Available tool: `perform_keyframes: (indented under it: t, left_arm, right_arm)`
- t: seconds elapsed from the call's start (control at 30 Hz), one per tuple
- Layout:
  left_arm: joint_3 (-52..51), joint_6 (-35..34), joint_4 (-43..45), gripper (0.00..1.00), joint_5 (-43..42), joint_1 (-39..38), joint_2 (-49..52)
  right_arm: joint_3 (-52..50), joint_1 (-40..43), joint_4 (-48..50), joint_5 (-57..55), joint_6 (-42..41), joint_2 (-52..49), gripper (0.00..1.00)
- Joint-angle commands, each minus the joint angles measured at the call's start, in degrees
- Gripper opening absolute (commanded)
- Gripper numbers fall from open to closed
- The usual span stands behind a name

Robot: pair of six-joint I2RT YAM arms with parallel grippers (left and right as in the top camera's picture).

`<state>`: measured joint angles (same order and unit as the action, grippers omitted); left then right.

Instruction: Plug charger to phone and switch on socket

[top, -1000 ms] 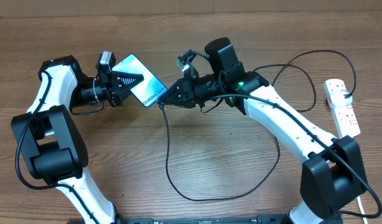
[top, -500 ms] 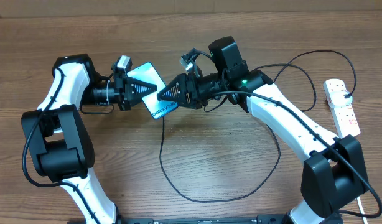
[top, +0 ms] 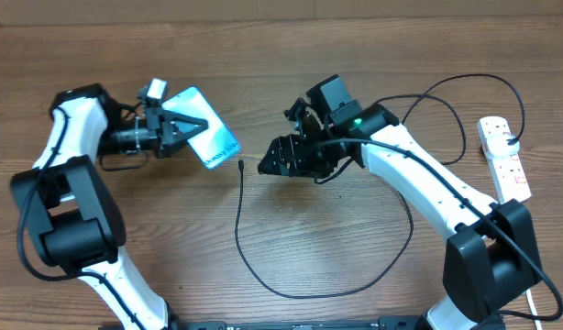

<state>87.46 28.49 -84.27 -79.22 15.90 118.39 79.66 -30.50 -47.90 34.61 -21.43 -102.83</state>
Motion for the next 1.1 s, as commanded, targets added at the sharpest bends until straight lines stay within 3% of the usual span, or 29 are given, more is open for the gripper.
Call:
perform_keyframes:
  t: [0.0, 0.27, 0.43, 0.57, 0.6, 0.7, 0.83, 1.07]
  left_arm:
    - [0.17, -6.71, 0.98, 0.04, 1.81, 2.10, -2.03]
    - [0.17, -2.19, -2.67, 0.04, 9.25, 1.73, -2.03]
    - [0.17, -3.06, 0.85, 0.04, 9.66, 1.81, -2.03]
    - [0.17, -14.71, 7.93, 0.04, 16.68, 1.81, -2.03]
    - [0.17, -20.37, 10.47, 0.04, 20.87, 1.81, -2.03]
    - [0.17, -23.43, 11.76, 0.04, 23.47, 1.81, -2.03]
    - [0.17, -26.05, 12.79, 0.04, 29.07, 1.81, -2.03]
    - [0.17, -37.59, 12.39, 0.04, 52.06, 0.96, -2.03]
  right_arm:
    - [0.94, -3.61, 0.44, -11.72, 0.46, 0.04, 0.76]
    - [0.94, -4.70, 9.44, -13.35, -4.11, 0.04, 0.77]
    - [0.94, -3.54, 11.15, -14.16, -5.79, 0.04, 0.73]
    - [0.94, -5.55, 10.49, -17.97, -5.84, -0.26, 0.63]
    - [0.94, -7.52, 10.56, -22.88, -6.10, -0.94, 0.57]
    - [0.94, -10.97, 11.08, -29.83, -6.47, -3.10, 0.50]
    - [0.94, -14.82, 13.33, -35.89, -6.47, -7.52, 0.46]
    - [0.94, -17.07, 18.34, -39.06, -6.69, -15.61, 0.46]
